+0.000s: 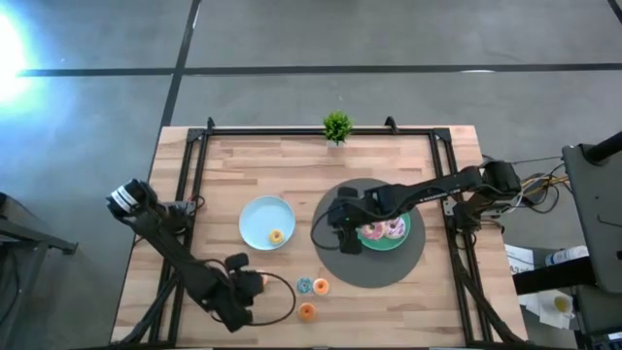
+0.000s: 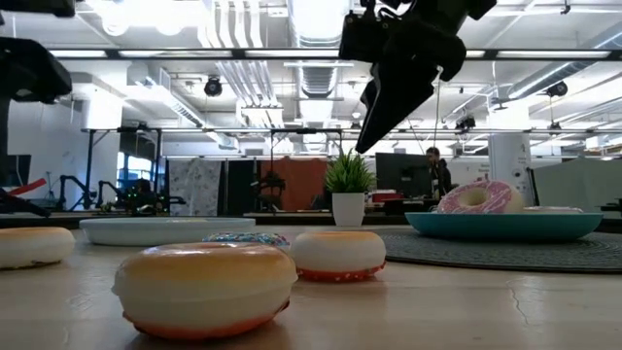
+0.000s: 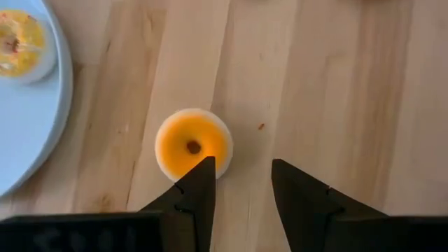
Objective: Pick & Place donuts
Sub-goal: Put the small white donut on the blue plate
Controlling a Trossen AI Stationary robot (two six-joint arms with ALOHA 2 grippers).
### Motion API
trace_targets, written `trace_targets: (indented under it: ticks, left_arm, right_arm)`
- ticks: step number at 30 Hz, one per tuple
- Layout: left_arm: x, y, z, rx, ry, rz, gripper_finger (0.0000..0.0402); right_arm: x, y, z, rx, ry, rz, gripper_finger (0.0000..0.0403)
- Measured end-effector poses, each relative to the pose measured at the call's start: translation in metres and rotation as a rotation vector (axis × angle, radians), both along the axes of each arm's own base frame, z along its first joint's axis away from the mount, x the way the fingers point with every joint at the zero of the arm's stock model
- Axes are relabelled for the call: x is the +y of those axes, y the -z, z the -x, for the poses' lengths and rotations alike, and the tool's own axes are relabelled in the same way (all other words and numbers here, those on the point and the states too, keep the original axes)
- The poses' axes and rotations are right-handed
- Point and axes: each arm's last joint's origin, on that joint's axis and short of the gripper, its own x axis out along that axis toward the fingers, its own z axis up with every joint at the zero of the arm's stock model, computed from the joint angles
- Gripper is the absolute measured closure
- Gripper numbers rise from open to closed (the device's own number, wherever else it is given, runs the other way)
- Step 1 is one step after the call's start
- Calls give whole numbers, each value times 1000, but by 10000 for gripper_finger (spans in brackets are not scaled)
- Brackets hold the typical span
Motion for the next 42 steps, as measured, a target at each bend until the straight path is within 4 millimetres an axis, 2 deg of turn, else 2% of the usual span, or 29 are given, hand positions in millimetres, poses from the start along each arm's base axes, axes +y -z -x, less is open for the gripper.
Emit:
trace_targets:
  ticks: [13,28,33,42]
  left_arm:
    - [0,29,-10,52,-31,-61,287]
    - [-1,20,-15,13,-56,-83,287]
    - [0,23,-18,-5,-33,-123,287]
    - [-4,35,-24,8,-30,-93,287]
  right_arm:
    - [0,4,0,-17,26,-19,202]
    - [0,5,1,-15,47,-32,202]
    - [0,5,1,-15,47,-32,202]
    - [0,5,1,-14,47,-32,202]
